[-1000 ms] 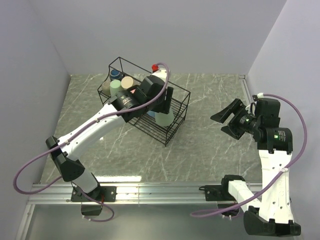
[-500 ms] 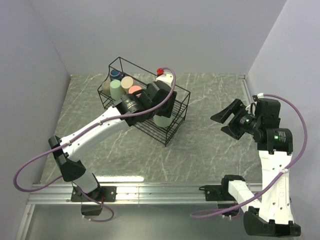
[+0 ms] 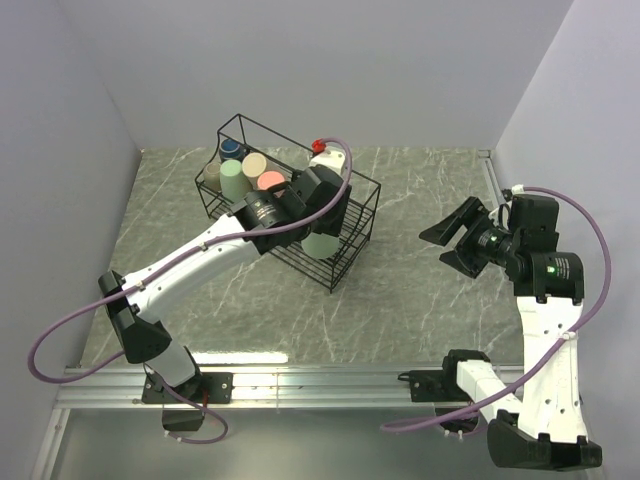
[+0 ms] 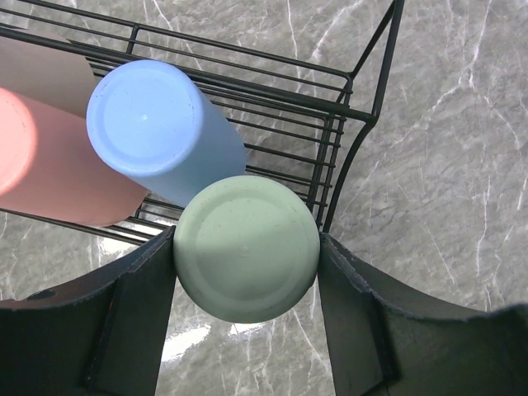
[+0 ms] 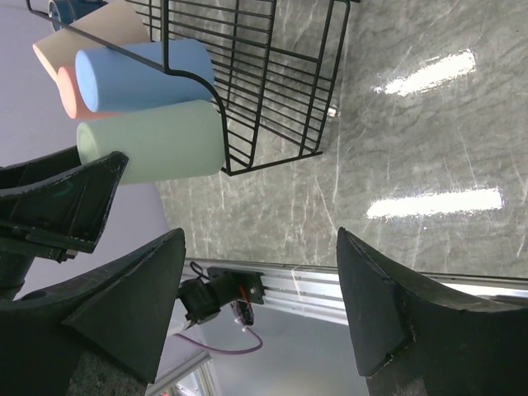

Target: Load the cups into the dish rack

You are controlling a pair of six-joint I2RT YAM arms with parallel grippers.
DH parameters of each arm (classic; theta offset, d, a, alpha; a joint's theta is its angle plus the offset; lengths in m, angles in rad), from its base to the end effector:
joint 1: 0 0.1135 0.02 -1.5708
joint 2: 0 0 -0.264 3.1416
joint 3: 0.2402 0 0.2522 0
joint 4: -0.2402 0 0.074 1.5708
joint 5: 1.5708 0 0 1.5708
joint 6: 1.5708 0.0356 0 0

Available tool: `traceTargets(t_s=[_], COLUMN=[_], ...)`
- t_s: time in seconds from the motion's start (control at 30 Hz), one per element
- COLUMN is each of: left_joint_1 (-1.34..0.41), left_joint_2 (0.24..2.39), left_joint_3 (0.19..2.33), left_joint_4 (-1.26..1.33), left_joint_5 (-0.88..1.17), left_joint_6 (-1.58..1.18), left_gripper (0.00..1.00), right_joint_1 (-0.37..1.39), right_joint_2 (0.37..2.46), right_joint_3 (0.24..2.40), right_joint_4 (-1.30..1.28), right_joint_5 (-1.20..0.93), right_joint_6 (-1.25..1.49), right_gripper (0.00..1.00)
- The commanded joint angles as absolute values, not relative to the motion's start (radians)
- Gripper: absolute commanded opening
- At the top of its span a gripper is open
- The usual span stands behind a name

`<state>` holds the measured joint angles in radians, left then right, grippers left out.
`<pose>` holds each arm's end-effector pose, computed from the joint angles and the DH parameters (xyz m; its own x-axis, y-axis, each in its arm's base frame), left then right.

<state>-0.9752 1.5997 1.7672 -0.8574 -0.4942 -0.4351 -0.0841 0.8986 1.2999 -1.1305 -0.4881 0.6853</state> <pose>0.2049 -0.2723 0.4103 -0.5444 0.1420 -0.8267 0.3243 0.9446 -0.0513 0.1372 0.0052 0.4007 -0.6876 0.6190 -0.3796 0.2079 0.6687 0.7139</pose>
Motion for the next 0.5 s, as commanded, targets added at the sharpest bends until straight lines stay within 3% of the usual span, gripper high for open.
traceTargets(t_s=[0.0,0.33,0.43,0.47], left_joint_1=[-0.980,-0.982,-0.982,-0.982], left_joint_2=[1.612,1.654,1.664,1.670], left_joint_3=[1.810,1.890,1.890,1.891], left_joint_4=[-0.844,-0.822,-0.821,-0.827], left_joint_5=[-0.503,-0.474,-0.456,-0.450], left_joint_6=[-0.434,-0.443,-0.454,-0.457], left_gripper=[0.00,0.04,0.18,0.32], right_joint_1=[-0.089,-0.089,-0.089,-0.090], right_joint_2=[0.899,0.887,0.882,0.881], right_joint_3=[1.299,1.279,1.270,1.267], right_joint_4=[-1.109,-1.114,-1.114,-1.115], right_joint_5=[-0.500,-0.497,-0.497,-0.499], right_joint_6=[0.669,0.660,0.657,0.655], right_gripper=[0.80,0.80,0.80,0.80])
